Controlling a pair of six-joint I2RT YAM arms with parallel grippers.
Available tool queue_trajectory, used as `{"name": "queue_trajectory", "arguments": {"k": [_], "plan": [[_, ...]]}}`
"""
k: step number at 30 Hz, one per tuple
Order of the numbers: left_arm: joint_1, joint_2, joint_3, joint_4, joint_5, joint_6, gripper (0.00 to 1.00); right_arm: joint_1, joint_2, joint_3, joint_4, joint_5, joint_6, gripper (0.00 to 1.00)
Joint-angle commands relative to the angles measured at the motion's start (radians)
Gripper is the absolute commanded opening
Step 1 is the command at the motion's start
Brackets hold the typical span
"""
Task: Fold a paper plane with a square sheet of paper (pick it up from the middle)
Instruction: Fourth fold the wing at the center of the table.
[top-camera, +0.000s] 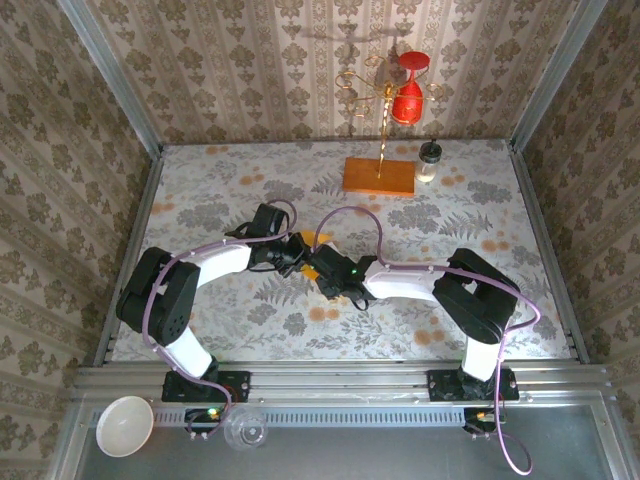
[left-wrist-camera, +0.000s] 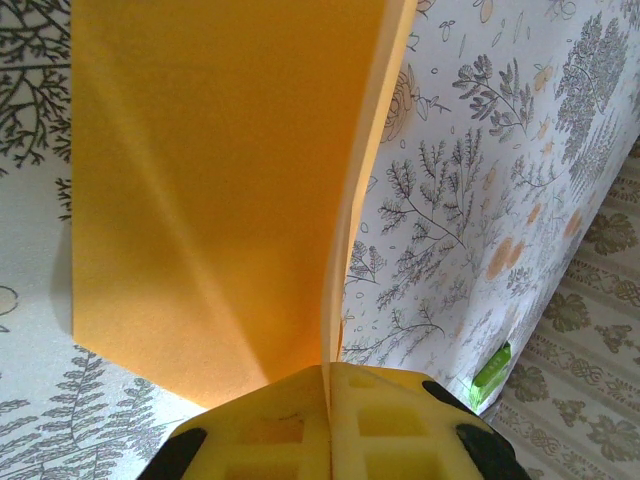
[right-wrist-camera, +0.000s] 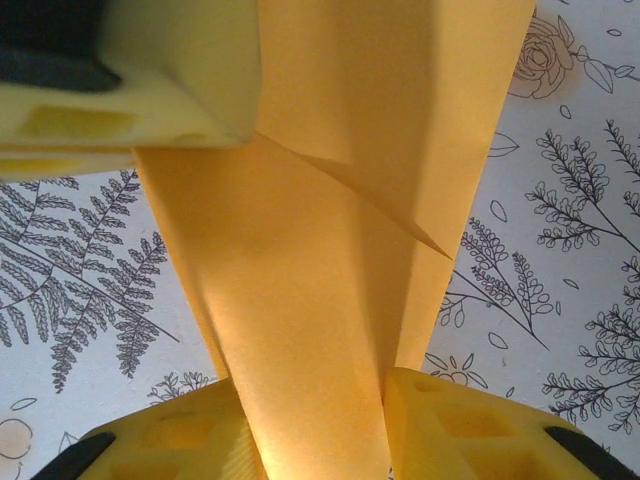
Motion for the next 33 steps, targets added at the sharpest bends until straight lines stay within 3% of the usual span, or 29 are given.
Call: {"name": "queue_trajectory", "arguments": {"k": [1, 20, 33], "plan": [[-0.008, 0.012, 0.011, -0.023, -0.003, -0.02, 0.09, 0.006, 0.02, 0.03, 0.018, 0.048, -0.008, 0.35], [-0.002, 0.006, -0.008, -0.011, 0.0, -0.037, 0.12, 0.006, 0.022, 0.016, 0.036, 0.033, -0.004, 0.24], [0.133, -0.082, -0.054, -0.031, -0.006, -0.023, 0.34, 0.002, 0.034, -0.023, 0.07, -0.098, -0.01, 0.19]]}}
